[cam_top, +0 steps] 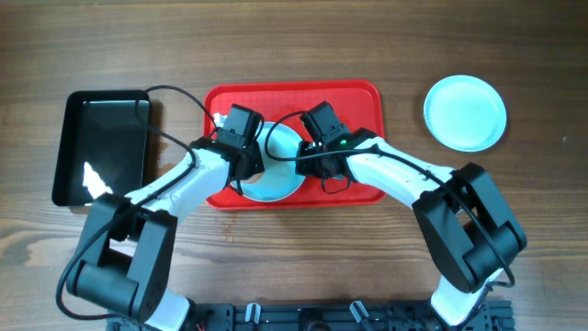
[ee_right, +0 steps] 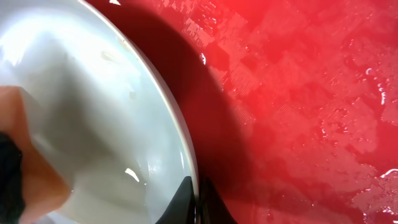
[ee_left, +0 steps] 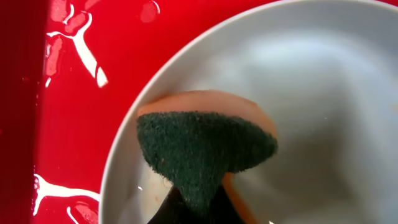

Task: Clean dirty plates on tray and stack at the side
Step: 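Scrub the sauce smear on the plate with the left-gripper sponge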

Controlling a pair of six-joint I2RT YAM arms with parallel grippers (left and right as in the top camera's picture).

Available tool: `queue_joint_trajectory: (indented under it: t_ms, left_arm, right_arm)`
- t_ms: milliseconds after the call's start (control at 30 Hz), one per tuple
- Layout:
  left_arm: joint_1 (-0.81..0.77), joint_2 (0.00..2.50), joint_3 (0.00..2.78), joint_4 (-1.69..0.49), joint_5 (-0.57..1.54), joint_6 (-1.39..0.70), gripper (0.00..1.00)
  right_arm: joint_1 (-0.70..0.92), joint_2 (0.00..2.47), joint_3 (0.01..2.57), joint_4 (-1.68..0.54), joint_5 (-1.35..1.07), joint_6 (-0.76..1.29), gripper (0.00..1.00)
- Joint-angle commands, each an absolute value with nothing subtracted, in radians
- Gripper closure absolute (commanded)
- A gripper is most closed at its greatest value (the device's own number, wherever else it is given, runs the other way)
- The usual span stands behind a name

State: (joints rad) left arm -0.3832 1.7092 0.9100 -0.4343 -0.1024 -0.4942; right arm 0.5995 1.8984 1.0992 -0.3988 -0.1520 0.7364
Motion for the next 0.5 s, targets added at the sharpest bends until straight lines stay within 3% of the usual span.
queue_joint_trajectory:
  t_ms: [0, 467]
  left_arm:
    - [-0.399, 1.617, 0.920, -0.414, 0.017, -0.471, 0.96]
    - [-0.475, 1.709, 0.920, -0.249, 0.037, -0.483, 0.96]
  right_arm:
    - [0.597, 1.934, 1.086, -0.410, -0.101, 0.725, 0.96]
    - [0.597, 1.934, 1.086, -0.408, -0.101, 0.726, 0.96]
